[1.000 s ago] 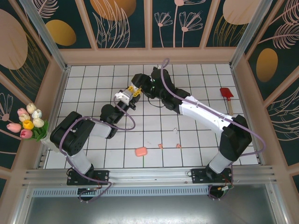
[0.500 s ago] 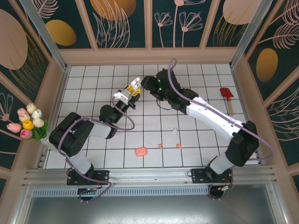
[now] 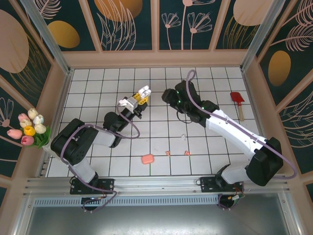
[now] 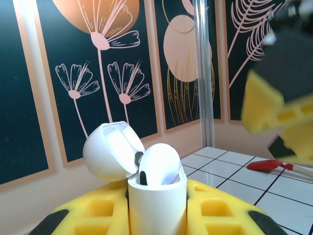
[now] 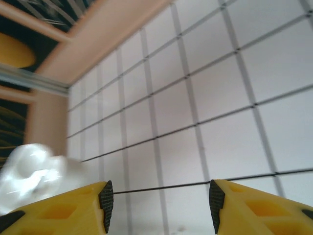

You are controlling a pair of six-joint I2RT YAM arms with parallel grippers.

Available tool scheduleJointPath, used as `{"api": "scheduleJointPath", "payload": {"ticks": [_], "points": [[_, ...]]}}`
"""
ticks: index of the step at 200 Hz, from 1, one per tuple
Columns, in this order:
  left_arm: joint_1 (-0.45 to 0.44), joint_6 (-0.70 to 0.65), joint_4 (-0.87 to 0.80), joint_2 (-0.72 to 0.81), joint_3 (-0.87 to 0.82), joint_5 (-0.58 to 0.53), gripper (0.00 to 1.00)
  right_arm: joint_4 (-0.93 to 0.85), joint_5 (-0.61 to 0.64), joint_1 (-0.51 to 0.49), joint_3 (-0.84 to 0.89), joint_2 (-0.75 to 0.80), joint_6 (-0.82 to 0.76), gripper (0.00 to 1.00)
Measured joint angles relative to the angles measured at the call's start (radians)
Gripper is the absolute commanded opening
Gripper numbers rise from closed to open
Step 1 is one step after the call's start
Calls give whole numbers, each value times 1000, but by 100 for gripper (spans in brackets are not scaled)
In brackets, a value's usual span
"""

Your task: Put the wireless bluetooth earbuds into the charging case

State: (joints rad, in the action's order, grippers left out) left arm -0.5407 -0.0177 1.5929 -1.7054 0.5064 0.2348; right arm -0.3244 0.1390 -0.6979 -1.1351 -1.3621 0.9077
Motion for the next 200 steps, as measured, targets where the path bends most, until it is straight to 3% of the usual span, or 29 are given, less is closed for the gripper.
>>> {"api": "scheduleJointPath", "payload": {"ticks": [80,129,200], "points": [[0,0,0,27,-10,1,0,-154,72,26,314,-12,17,56],[0,0,1,35,-10,1,0,-200,77,-37,295,-142,-84,56],[0,0,1,35,-10,1,0,-195,70,-45,273,-246,-137,57]]}}
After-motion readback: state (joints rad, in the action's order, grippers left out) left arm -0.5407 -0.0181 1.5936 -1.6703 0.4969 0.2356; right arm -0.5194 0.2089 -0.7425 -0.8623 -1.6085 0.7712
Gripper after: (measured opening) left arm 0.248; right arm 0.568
